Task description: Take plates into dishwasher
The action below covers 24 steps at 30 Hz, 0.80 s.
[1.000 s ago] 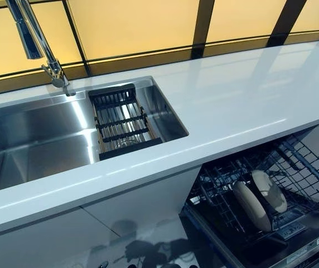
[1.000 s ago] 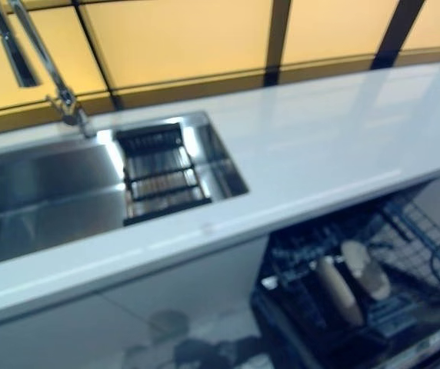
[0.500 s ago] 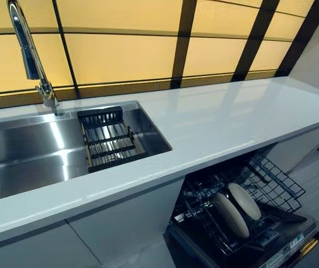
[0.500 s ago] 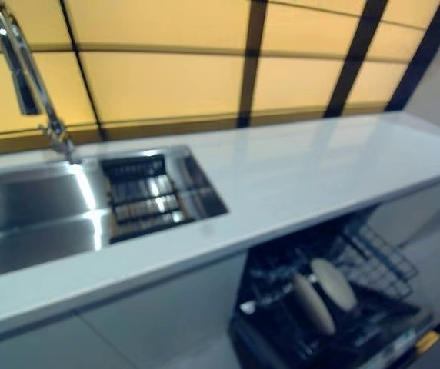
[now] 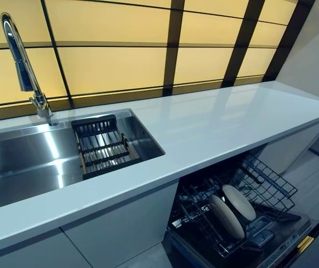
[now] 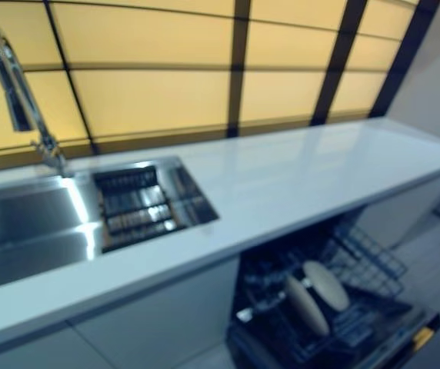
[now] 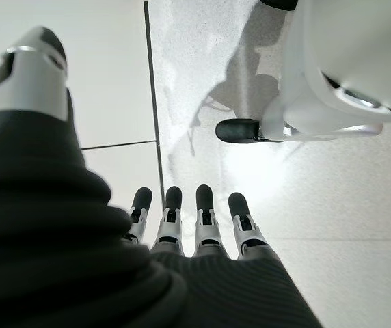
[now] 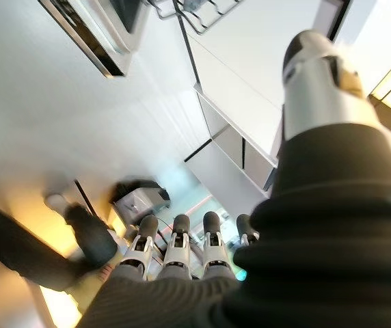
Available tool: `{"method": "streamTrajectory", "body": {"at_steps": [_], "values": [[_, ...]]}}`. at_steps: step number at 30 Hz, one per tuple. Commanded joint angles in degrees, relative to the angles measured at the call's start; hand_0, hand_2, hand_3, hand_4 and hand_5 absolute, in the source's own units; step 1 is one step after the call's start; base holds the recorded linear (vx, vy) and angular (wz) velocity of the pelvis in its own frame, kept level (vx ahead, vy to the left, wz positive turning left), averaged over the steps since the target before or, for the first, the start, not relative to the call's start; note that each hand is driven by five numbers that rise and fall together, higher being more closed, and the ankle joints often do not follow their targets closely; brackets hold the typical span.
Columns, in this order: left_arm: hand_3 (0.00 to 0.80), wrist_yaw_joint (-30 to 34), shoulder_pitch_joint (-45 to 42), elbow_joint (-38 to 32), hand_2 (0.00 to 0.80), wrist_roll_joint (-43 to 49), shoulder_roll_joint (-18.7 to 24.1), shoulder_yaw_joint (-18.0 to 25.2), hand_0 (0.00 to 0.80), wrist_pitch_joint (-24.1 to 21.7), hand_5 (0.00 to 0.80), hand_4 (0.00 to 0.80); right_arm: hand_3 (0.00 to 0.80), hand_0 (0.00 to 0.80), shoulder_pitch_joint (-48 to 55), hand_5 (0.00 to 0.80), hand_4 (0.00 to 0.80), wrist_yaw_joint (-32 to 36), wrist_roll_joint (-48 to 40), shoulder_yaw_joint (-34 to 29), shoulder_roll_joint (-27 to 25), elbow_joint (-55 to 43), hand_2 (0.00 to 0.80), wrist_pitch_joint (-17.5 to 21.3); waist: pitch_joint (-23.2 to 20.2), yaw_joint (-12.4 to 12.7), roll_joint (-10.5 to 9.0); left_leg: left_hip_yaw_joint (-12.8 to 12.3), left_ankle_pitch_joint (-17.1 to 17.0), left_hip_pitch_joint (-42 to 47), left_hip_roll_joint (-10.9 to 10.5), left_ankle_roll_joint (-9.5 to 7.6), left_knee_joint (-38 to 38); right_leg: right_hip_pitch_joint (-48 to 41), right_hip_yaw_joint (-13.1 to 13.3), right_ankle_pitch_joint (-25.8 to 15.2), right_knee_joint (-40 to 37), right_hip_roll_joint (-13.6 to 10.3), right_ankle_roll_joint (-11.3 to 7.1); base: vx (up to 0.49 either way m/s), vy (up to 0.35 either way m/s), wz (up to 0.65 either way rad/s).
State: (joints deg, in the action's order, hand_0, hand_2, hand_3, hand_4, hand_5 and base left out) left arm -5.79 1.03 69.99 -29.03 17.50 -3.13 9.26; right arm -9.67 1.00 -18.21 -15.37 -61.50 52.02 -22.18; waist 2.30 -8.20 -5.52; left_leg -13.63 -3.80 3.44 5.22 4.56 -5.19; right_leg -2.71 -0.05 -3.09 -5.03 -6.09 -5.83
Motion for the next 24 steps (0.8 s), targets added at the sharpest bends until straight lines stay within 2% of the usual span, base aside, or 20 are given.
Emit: {"method": "streamTrajectory", "body": {"at_steps": [1,4,6,8,10,13,16,18,19,20,21,22,24], "values": [[0.000,0.1,3.8,3.8,0.000,-1.5,0.8,2.4,0.000,-1.7,0.000,0.000,0.000,0.000,0.5,0.000,0.000,2.0,-5.4,-2.8,2.1,1.3,0.000,4.6,0.9,0.4,-0.71,1.6,4.1,3.9,-0.2,-2.46,0.2,0.5,-0.2,-2.3,2.8,-0.3,-1.90,0.000,0.000,0.00],[0.000,0.2,4.1,3.9,0.000,-1.0,1.0,2.3,0.000,-2.1,0.000,0.000,0.000,0.000,3.2,0.000,0.000,3.0,-6.8,-3.0,5.2,1.4,0.000,5.1,1.6,0.0,-0.90,1.3,4.3,4.3,-0.6,-3.03,0.2,1.1,0.3,-2.5,3.7,-0.4,-2.06,0.024,0.010,-0.07],[0.000,-0.1,3.8,3.6,0.000,-0.7,1.3,2.7,0.000,-2.2,0.000,0.000,0.000,0.000,4.9,0.000,0.000,4.3,-6.8,-4.0,6.9,1.5,0.000,5.4,2.4,-0.2,-1.18,1.3,4.1,4.4,-0.6,-2.78,0.3,2.0,0.3,-4.2,3.1,-0.8,-2.88,-0.055,-0.058,-0.07],[0.000,-0.9,3.6,3.1,0.000,-0.6,2.3,4.1,0.000,-2.3,0.000,0.000,0.000,0.000,5.0,0.000,0.000,5.8,-7.7,-4.1,9.8,1.5,0.000,4.7,4.0,0.1,-1.19,0.1,3.7,4.4,0.5,-2.51,0.5,4.4,-0.8,-5.5,5.7,-1.3,-4.21,-0.245,-0.148,-0.19],[0.000,-2.0,4.1,2.9,0.000,-1.5,3.0,4.6,0.000,-2.0,0.000,0.000,0.000,0.000,4.4,0.000,0.000,6.3,-8.9,-3.3,11.3,2.2,0.000,4.4,4.5,0.6,-0.91,-1.0,3.2,3.5,1.2,-3.12,0.9,5.0,-1.4,-4.7,9.2,-1.8,-4.32,-0.292,-0.158,-0.47],[0.000,-4.7,5.6,3.2,0.000,-2.2,4.5,5.8,0.000,-0.9,0.000,0.000,0.000,0.000,3.4,0.000,0.000,6.8,-12.2,-1.1,15.6,4.7,0.000,5.2,4.5,4.0,-0.57,-2.1,1.9,-1.6,3.4,-3.97,4.4,4.3,-3.6,-5.1,17.3,-6.0,-3.88,-0.415,-0.309,-0.57],[0.000,-4.7,6.5,4.8,0.000,-2.0,6.1,7.1,0.000,-0.3,0.000,0.000,0.000,0.000,2.7,0.000,0.000,8.1,-14.3,1.2,19.9,6.6,0.000,5.4,3.8,7.3,-1.53,-2.4,0.9,-5.8,6.1,-2.95,7.8,0.0,-5.7,-7.5,15.4,-10.1,-4.33,-0.296,-0.471,-0.30],[0.000,-4.6,6.7,5.2,0.000,-1.8,6.7,7.4,0.000,-0.5,0.000,0.000,0.000,0.000,2.5,0.000,0.000,7.6,-14.5,2.0,21.4,7.0,0.000,5.7,3.6,8.0,-2.26,-2.3,0.7,-6.6,7.1,-2.46,8.6,-1.9,-6.7,-7.6,13.6,-11.1,-4.66,-0.163,-0.447,-0.38],[0.000,-4.7,7.0,5.5,0.000,-1.9,7.2,7.5,0.000,-0.8,0.000,0.000,0.000,0.000,2.5,0.000,0.000,8.1,-14.9,2.9,22.8,7.7,0.000,5.8,3.4,8.8,-2.93,-2.2,-0.4,-7.9,9.2,-1.49,9.0,-3.6,-7.4,-6.0,10.9,-11.3,-4.96,-0.188,-0.730,-0.53],[0.000,-5.1,7.8,5.6,0.000,-2.2,8.1,7.2,0.000,-1.2,0.000,0.000,0.000,0.000,3.0,0.000,0.000,7.5,-16.9,4.2,25.7,8.1,0.000,6.1,3.9,9.1,-3.70,-0.9,-1.3,-10.3,12.7,-0.10,10.3,-4.0,-7.0,-3.5,9.6,-10.2,-5.34,-0.182,-0.751,-0.52],[0.000,-5.4,8.2,5.8,0.000,-2.2,8.1,7.1,0.000,-1.4,0.000,0.000,0.000,0.000,3.4,0.000,0.000,7.4,-17.4,4.6,26.8,8.2,0.000,6.5,4.0,9.3,-3.60,-1.0,-2.1,-11.0,14.2,0.36,10.3,-4.6,-7.5,-0.9,9.6,-9.4,-5.54,-0.147,-0.678,-0.42],[0.000,-5.9,8.8,6.4,0.000,-2.6,8.1,7.0,0.000,-2.1,0.000,0.000,0.000,0.000,4.2,0.000,0.000,8.0,-19.2,5.2,28.2,8.6,0.000,6.6,4.2,9.5,-3.39,-1.0,-4.3,-12.1,16.4,1.77,10.1,-5.6,-8.7,2.6,9.2,-7.5,-5.40,-0.088,-0.370,-0.35],[0.000,-6.5,8.5,6.8,0.000,-5.4,6.4,7.4,0.000,-4.3,0.000,0.000,0.000,0.000,5.9,0.000,0.000,10.4,-21.1,5.4,29.6,10.2,0.000,7.4,5.0,9.2,-2.63,0.1,-8.0,-12.8,18.2,4.18,8.5,-6.3,-9.3,4.9,8.1,-4.6,-3.98,-0.118,-0.311,-0.06]]}}
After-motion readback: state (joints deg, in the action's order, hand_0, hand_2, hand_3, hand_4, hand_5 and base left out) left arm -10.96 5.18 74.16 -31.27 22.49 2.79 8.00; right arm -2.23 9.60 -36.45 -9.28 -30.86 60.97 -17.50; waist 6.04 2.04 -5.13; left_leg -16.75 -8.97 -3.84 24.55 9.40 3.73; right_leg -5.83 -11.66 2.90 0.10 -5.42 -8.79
